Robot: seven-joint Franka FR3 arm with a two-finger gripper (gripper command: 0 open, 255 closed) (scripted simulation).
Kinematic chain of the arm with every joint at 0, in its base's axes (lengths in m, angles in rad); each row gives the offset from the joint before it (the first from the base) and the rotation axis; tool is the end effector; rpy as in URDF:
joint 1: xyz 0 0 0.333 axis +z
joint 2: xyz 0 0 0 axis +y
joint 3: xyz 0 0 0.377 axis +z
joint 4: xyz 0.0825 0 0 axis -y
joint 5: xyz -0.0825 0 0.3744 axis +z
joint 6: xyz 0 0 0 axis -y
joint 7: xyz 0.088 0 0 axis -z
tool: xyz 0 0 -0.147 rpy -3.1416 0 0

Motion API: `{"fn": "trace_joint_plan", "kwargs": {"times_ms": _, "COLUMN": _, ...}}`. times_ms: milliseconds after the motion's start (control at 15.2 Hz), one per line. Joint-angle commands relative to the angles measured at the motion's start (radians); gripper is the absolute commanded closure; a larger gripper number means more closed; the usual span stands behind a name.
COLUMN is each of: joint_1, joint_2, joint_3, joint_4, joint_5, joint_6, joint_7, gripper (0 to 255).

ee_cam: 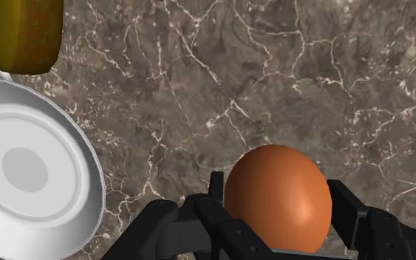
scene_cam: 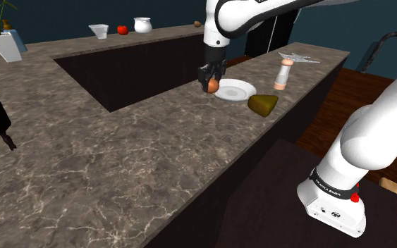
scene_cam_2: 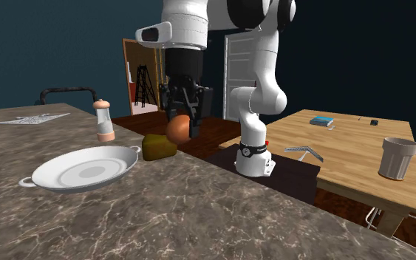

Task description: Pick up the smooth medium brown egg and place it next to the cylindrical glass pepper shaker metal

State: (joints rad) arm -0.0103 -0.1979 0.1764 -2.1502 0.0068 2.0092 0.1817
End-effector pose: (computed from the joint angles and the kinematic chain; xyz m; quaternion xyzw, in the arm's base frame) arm 0.4743 0.0848 0.5127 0.9995 -0.0104 0.0290 0.0093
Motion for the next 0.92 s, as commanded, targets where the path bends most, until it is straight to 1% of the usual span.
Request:
{"fn": "trace_joint_plan", "kwargs": {"times_ms": 0, "joint_1": 0.0, "joint_2": -0.009, "joint_3": -0.001, "joint_4": 0.021, "joint_5": 0.001, "joint_6": -0.03, "joint_7": -0.002, "gripper": 255}}
{"fn": "trace_joint_plan", "kwargs": {"times_ms": 858, "joint_1": -0.002, "joint_2": -0.021, "joint_3": -0.005, "joint_4": 0.184, "joint_5": 0.003, "joint_6": -0.205, "joint_7": -0.006, "gripper": 255}}
